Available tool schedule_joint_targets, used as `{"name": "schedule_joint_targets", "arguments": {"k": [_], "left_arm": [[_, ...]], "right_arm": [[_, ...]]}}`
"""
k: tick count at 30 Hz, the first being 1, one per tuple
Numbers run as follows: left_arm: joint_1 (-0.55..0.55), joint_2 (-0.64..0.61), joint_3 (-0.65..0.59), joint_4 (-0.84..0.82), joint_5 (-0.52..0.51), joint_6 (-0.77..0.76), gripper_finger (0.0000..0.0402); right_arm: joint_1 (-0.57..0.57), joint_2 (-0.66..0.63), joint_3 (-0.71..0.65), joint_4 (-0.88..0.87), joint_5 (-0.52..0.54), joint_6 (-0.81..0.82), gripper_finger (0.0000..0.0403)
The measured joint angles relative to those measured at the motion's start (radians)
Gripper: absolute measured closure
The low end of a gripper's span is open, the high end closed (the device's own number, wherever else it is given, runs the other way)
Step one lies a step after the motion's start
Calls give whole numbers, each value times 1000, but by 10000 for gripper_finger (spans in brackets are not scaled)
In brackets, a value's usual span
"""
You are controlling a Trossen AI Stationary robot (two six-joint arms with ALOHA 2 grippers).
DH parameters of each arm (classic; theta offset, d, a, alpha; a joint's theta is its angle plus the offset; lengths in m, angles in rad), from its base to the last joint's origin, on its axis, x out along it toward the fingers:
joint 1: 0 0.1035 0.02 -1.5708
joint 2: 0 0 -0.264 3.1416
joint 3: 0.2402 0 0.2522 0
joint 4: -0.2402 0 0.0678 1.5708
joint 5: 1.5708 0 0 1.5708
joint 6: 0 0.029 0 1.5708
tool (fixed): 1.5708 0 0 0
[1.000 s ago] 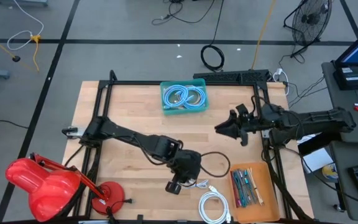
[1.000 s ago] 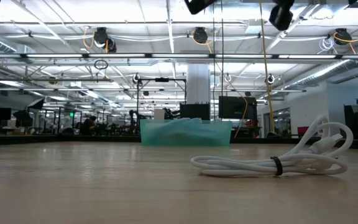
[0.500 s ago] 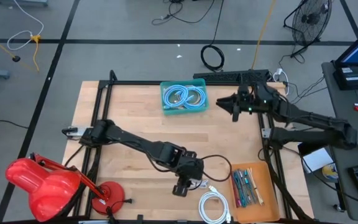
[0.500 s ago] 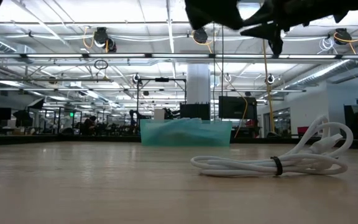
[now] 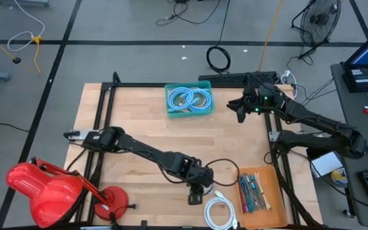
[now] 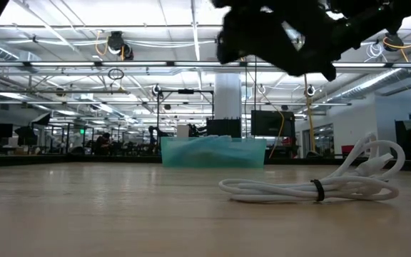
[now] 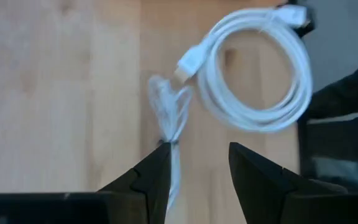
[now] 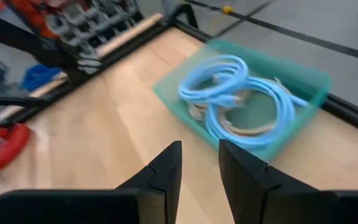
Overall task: Pick & Place USB Port
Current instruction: Put the white charger cable into the orange bin
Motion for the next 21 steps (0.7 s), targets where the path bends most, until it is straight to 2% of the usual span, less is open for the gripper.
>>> {"name": "schedule_joint_targets", "arguments": {"k": [9, 15, 21], "left_arm": [[8, 58, 0, 36, 69, -10, 240], [15, 55, 0, 16, 23, 28, 240], [20, 53, -41, 25, 33, 28, 240]], "right_arm": [[-7, 64, -21, -24, 69, -27, 281], [-8, 90, -48, -32, 91, -29, 256], [-8, 90, -78, -29, 86, -23, 243]]}}
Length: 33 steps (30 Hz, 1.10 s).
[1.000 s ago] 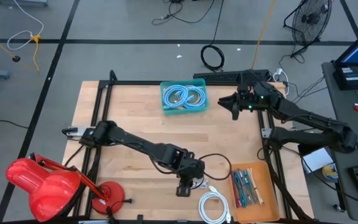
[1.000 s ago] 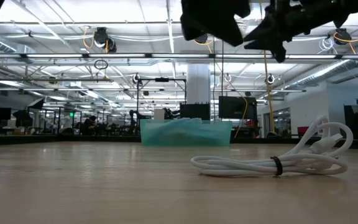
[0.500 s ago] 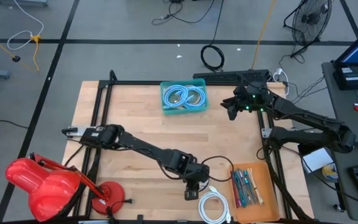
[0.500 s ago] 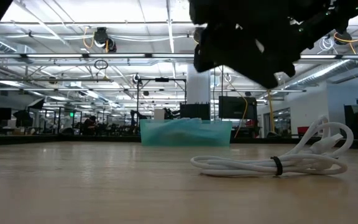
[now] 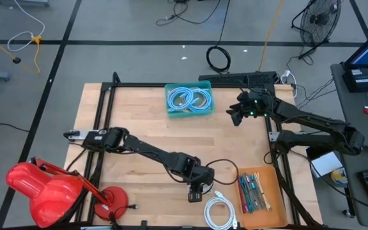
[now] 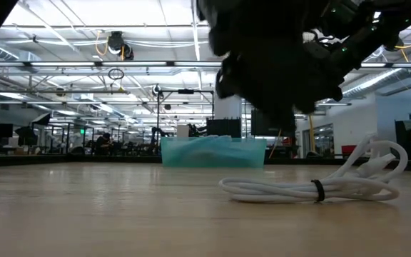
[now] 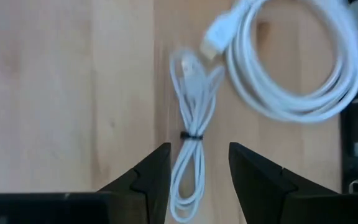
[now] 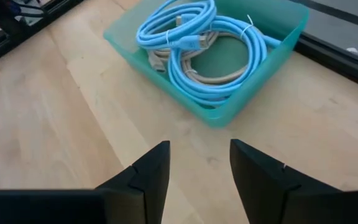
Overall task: Pick & Place USB Port
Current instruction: Put the white charger cable into the orange bin
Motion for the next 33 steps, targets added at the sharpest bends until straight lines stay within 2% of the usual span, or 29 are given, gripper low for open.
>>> {"name": "schedule_joint_targets", "arguments": {"k": [7, 15, 22, 27, 30, 33], "left_arm": [[-15, 1, -94, 71, 48, -22, 240], [-33, 0, -145, 118, 7, -50, 240], [-38, -2, -207, 212, -1, -104, 240], [-39, -5, -230, 220, -2, -147, 246], [-39, -5, -241, 218, -1, -151, 269], [-39, -6, -256, 221, -3, -159, 300]], "right_arm": [[0, -1, -3, 0, 0, 0, 242], [0, -1, -3, 0, -3, 1, 239], [1, -1, -3, 0, -6, 97, 242], [2, -1, -3, 0, -126, 136, 242], [3, -1, -3, 6, -188, 151, 243], [6, -1, -3, 9, -207, 181, 243]]}}
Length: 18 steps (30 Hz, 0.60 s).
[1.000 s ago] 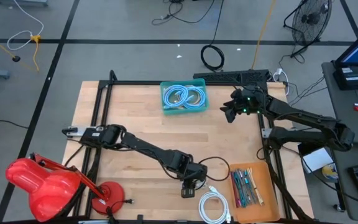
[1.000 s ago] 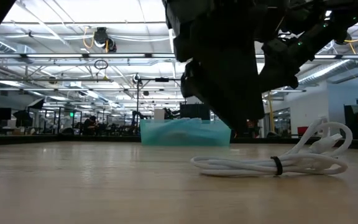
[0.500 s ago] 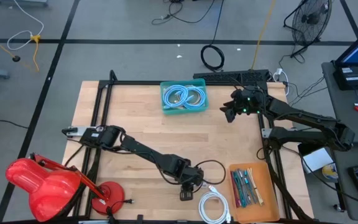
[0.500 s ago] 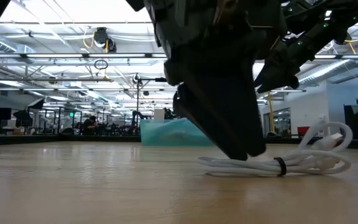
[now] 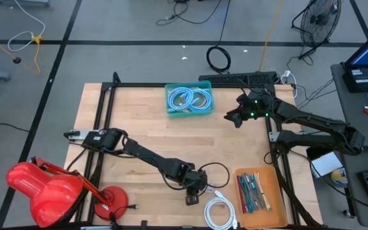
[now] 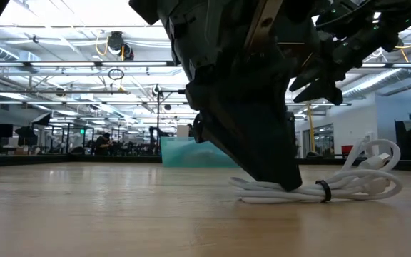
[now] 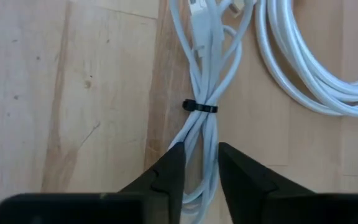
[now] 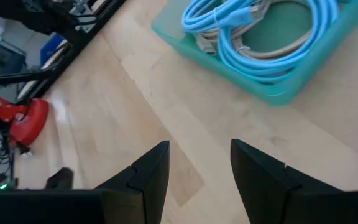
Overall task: Pick & Place USB Port
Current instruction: Put the white charger cable into the orange bin
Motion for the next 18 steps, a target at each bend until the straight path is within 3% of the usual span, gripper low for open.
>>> {"name": "schedule_joint_targets", "arguments": {"k": [6, 11, 14, 18], "left_arm": [[6, 1, -22, 50, 18, -14, 359], [5, 3, -22, 68, 24, -5, 382], [8, 4, -22, 67, 36, -43, 369], [4, 5, -22, 65, 47, -71, 302]], "right_arm": [[1, 0, 0, 7, -32, 12, 243], [1, 0, 0, 6, -34, 12, 243], [1, 0, 0, 6, -34, 12, 243], [1, 0, 0, 6, -33, 12, 243]]}}
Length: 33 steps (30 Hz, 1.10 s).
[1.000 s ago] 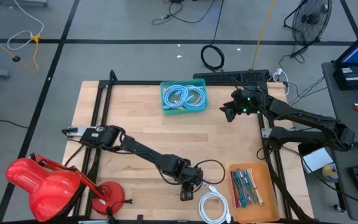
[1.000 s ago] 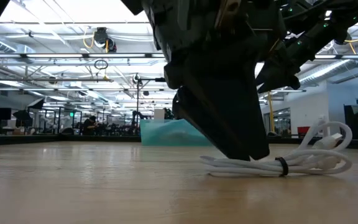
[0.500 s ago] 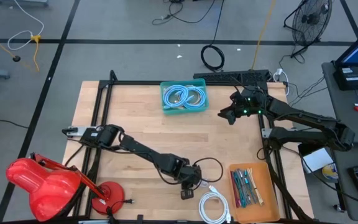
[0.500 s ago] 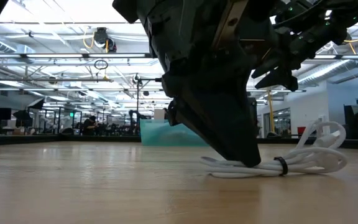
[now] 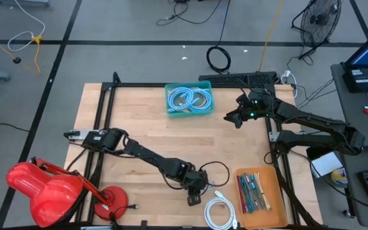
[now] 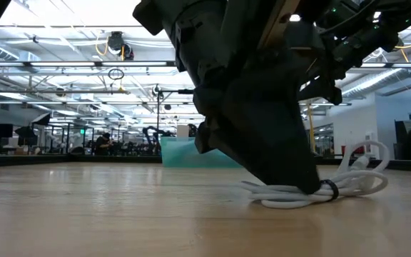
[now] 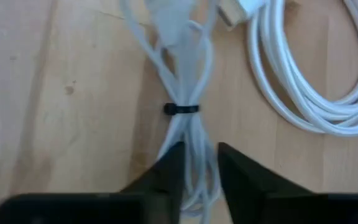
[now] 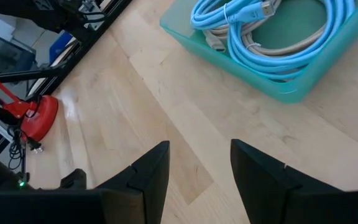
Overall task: Pick & Place USB Port
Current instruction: Put the white charger cable into the orange bin
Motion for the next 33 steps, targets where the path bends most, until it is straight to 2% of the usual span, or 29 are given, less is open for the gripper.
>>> {"name": "schedule_joint_targets", "arguments": {"k": [5, 9, 14, 22, 29, 33], "left_arm": [[-3, 0, 1, 1, -1, -9, 218], [-4, 0, 1, -6, -25, -53, 206], [-6, 18, 1, -32, -28, -53, 258], [-3, 49, 3, -26, 55, -116, 385], [24, 3, -1, -31, 40, -193, 396], [50, -93, -15, -90, -53, -217, 398]], "right_arm": [[0, 0, 0, 0, 1, -3, 243], [0, 0, 0, 0, 1, -6, 243], [0, 0, 0, 0, 0, -8, 243], [-1, 0, 0, -2, 0, -8, 243], [-1, 0, 0, 0, 0, 14, 243], [-1, 0, 0, 1, -12, 45, 243]]}}
